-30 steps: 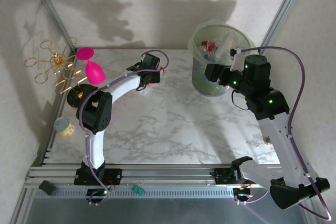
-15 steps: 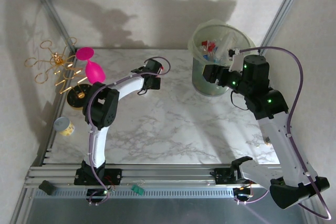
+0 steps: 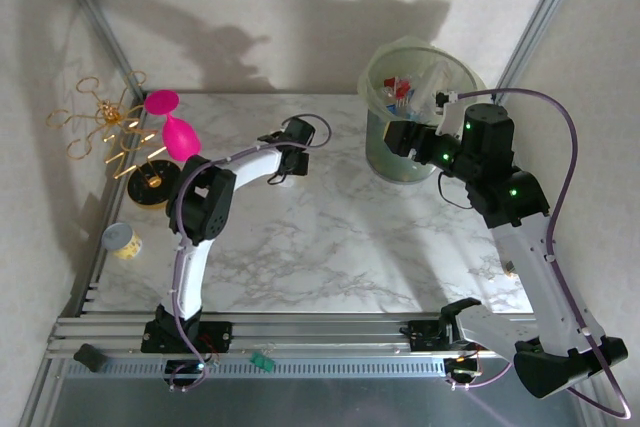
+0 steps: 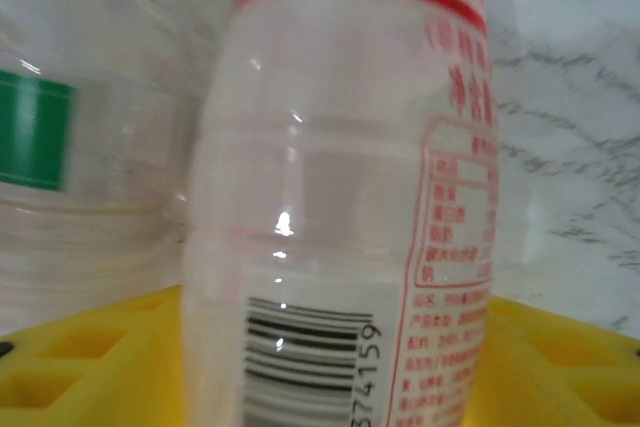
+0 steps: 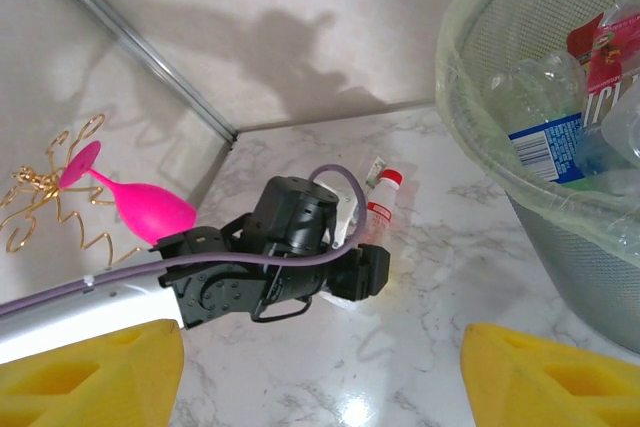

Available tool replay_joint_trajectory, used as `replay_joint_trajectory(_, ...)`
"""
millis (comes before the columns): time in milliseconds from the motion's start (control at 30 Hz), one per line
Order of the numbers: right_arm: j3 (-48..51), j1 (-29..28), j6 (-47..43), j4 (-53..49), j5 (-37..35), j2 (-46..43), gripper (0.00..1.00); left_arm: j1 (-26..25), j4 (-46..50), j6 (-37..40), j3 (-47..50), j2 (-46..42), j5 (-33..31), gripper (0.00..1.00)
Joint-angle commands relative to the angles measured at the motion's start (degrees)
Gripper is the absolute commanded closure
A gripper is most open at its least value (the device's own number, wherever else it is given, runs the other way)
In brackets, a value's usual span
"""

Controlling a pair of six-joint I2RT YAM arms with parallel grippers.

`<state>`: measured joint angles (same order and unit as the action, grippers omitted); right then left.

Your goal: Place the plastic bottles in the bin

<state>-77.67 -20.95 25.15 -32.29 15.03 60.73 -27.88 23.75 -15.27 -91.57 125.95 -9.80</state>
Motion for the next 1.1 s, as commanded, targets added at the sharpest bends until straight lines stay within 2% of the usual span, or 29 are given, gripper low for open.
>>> replay_joint_trajectory(0,0.56,-0.33,0.69,1.71,0.66,-0.93,0.27,-0.84,0.69,-0.82,-0.42,0.70,0.50,0.41)
replay_joint_trajectory(167,1.47,-0.33,0.61,1.59,-0.39,-1.94,0.26,-1.64,0.94,-1.16,-0.12,0.03,0.26,0.55)
replay_joint_trajectory(400,2.38,-0.35,0.43,2.07,-1.96,-3.38,0.26,-3.44,1.38,-2.99,0.69,-6.36,2.62,0.61)
replay_joint_trajectory(567,3.03,-0.34,0.86,2.16,-2.07,-3.80,0.26,-5.50,1.97,-3.62,2.22,-15.14,4.58,0.62)
replay_joint_trajectory(833,3.83,-0.35,2.22,4.40,1.81,-3.26,0.26,-6.31,-8.01,-5.78,12.37,-34.21,23.34,0.63)
replay_joint_trajectory(967,3.92,-0.41,4.55,7.77,7.56,-1.73,0.25,-6.53,-15.63,-7.64,16.79,-42.02,34.14,0.63)
replay_joint_trajectory(1067,4.45,-0.40,6.83,12.19,12.82,-0.98,0.16,-6.57,-20.81,-9.99,18.74,-45.93,39.75,0.64)
